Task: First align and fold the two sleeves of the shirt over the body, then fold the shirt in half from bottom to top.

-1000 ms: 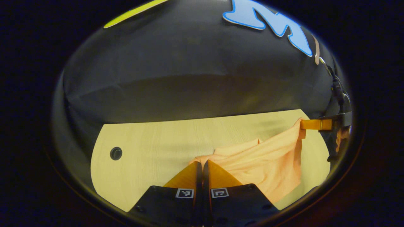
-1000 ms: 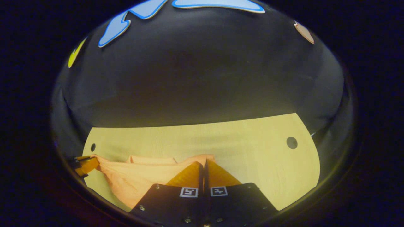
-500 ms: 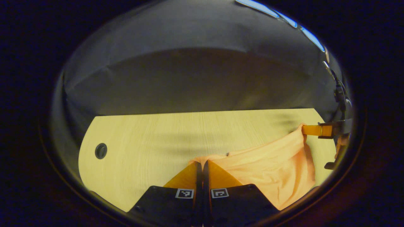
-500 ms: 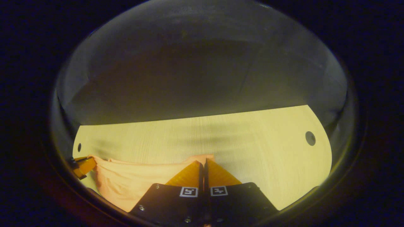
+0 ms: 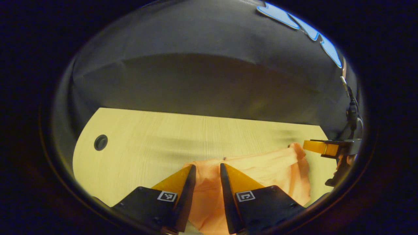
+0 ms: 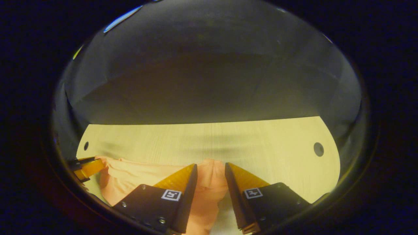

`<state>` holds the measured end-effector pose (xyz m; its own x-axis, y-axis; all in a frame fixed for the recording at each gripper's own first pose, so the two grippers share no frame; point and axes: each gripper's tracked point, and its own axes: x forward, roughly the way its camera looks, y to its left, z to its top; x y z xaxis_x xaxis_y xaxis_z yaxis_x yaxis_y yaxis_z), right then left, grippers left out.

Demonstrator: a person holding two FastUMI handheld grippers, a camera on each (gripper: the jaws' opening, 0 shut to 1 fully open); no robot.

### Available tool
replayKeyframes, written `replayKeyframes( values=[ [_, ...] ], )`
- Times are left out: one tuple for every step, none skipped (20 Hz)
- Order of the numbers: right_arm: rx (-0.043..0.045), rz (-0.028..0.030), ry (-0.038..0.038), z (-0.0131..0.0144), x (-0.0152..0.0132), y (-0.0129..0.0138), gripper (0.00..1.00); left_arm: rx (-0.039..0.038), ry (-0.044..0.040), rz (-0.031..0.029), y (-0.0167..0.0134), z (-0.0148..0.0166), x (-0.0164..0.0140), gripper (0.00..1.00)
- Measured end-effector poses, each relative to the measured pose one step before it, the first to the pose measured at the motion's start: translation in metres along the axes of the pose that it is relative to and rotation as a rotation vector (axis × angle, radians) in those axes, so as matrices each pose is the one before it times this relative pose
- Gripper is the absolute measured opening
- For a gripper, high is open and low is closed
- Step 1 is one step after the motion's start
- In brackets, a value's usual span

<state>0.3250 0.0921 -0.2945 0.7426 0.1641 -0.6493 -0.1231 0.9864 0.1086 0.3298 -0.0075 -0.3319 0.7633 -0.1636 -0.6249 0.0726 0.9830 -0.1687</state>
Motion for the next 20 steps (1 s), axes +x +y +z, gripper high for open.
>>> replayKeyframes(
  values=[
    [-0.00163, 0.01009, -0.0152, 0.00408, -0.01159, 0.00285, 0.48, 0.00149, -0.01454, -0.00245, -0.00411, 0.00577, -0.0103, 0.51],
    [-0.00384, 0.00743, -0.01748, 0.00393, -0.01349, 0.00248, 0.55, 0.00786, -0.01664, 0.00116, -0.00249, 0.00523, -0.01275, 0.57],
    [-0.00624, 0.00437, -0.02327, 0.00425, -0.01437, 0.00234, 0.55, 0.0056, -0.01508, -0.00021, -0.00194, 0.00428, -0.01179, 0.51],
    [-0.007, 0.00219, -0.02456, 0.00482, -0.0171, 0.00087, 0.55, -0.00182, -0.02033, -0.00327, -0.00419, 0.00488, -0.01361, 0.51],
    [-0.00467, 0.00401, -0.02554, 0.00405, -0.01802, 0.00127, 0.55, -0.0095, -0.01887, -0.00614, -0.00522, 0.00534, -0.02005, 0.51],
    [-0.00214, 0.00413, -0.02612, 0.00519, -0.01934, 0.00021, 0.55, -0.00858, -0.02247, -0.00997, -0.00687, 0.00755, -0.01887, 0.52],
    [-0.00126, 0.00557, -0.02346, 0.00458, -0.02021, 0.00285, 0.55, -0.00392, -0.02019, -0.0087, -0.00799, 0.00697, -0.01762, 0.51],
    [-0.00251, 0.00308, -0.02395, 0.00639, -0.02155, 0.0016, 0.55, -0.00152, -0.01324, -0.0156, -0.01025, 0.00648, -0.019, 0.52],
    [-0.0039, 0.00125, -0.02412, 0.00447, -0.02018, 0.00319, 0.55, 0.00373, -0.01655, -0.00942, -0.00824, 0.00637, -0.02003, 0.52],
    [-0.00582, -0.00013, -0.02187, 0.00515, -0.02075, 0.00043, 0.55, 0.00722, -0.01897, -0.00727, -0.00809, 0.00779, -0.02019, 0.51],
    [-0.00413, 0.00359, -0.02106, 0.00463, -0.02067, 0.00125, 0.55, 0.00863, -0.02028, -0.00065, -0.00532, 0.00689, -0.02003, 0.51],
    [-0.00238, 0.00523, -0.01668, 0.00536, -0.02013, 0.00109, 0.55, 0.00731, -0.02129, -0.00421, -0.00685, 0.00627, -0.02141, 0.51],
    [0.00694, 0.0097, -0.015, 0.0045, -0.01837, 0.00118, 0.54, 0.01074, -0.01469, -0.00254, -0.00696, 0.00585, -0.02217, 0.51],
    [0.01419, 0.01482, -0.01195, 0.00511, -0.01759, 0.00477, 0.54, 0.01094, -0.01012, -0.00305, -0.00642, 0.00432, -0.02103, 0.51],
    [0.00864, 0.01122, -0.0141, 0.00307, -0.01567, 0.00334, 0.54, 0.00678, -0.01012, -0.00706, -0.0088, 0.00266, -0.01746, 0.51],
    [0.00286, 0.00366, -0.01532, 0.00209, -0.01573, 0.0015, 0.55, 0.0057, -0.01244, -0.0038, -0.0074, 0.00325, -0.01776, 0.51],
    [0.00068, 0.00123, -0.0151, 0.00013, -0.01368, 0.00011, 0.55, 0.00463, -0.01204, 0.00075, -0.0056, 0.00098, -0.01832, 0.51],
    [0.00112, 0.00242, -0.01727, 0.00162, -0.01478, 0.00189, 0.54, -0.00088, -0.01177, 0.0021, -0.00662, 0.00232, -0.01782, 0.57],
    [0.00196, 0.00316, -0.01271, 0.00112, -0.01373, 0.00153, 0.55, -0.00222, -0.01302, -0.00117, -0.00461, 0.00075, -0.01772, 0.57],
    [0.00343, 0.00331, -0.01237, 0.00013, -0.01324, 0.00345, 0.55, -0.00263, -0.01178, -0.00099, -0.00407, 0.0001, -0.01699, 0.46]
  ],
)
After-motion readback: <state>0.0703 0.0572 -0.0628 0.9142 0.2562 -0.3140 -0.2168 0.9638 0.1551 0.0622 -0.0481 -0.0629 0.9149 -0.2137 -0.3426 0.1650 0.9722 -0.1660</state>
